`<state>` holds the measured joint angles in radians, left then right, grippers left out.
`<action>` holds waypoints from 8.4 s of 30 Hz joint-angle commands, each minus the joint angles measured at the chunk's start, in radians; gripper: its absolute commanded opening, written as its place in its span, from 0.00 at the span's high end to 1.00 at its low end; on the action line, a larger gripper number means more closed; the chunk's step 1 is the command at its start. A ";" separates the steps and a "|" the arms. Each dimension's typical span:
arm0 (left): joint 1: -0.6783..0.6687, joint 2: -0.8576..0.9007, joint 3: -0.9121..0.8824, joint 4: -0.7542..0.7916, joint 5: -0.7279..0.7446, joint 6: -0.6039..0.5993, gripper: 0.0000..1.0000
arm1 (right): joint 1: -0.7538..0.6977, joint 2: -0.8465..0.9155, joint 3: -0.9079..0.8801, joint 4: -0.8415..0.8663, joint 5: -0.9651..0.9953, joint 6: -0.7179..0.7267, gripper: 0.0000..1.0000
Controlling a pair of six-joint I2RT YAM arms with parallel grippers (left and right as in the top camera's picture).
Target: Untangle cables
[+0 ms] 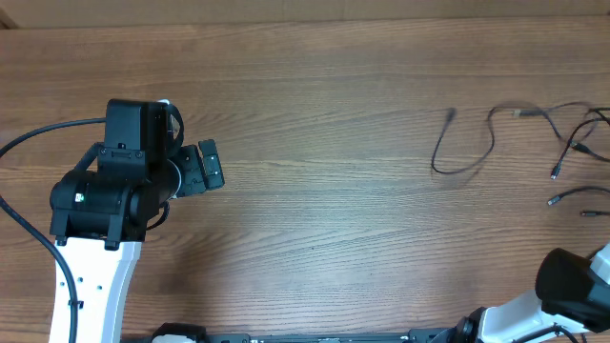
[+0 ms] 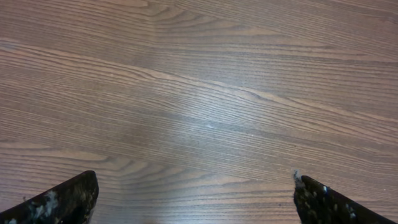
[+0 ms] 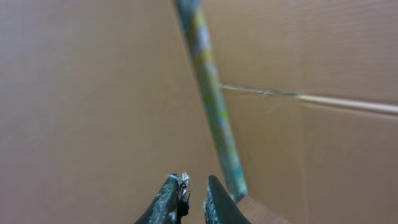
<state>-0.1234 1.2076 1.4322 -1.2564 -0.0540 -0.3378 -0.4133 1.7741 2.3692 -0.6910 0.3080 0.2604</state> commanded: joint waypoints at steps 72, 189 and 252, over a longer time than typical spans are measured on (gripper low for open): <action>0.003 0.002 0.010 0.003 -0.008 0.009 0.00 | 0.018 0.349 -1.179 0.291 -1.051 -0.124 0.00; 0.003 -0.146 -0.119 0.264 0.061 0.040 0.00 | 0.525 0.149 -0.012 -0.994 -0.392 -0.131 0.00; 0.076 -1.203 -1.426 1.178 0.051 0.233 0.00 | 0.525 0.149 -0.012 -0.994 -0.392 -0.131 0.00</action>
<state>-0.0563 0.0151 0.0082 -0.0788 -0.0189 -0.1081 0.1120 1.9255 2.3535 -1.6875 -0.0811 0.1307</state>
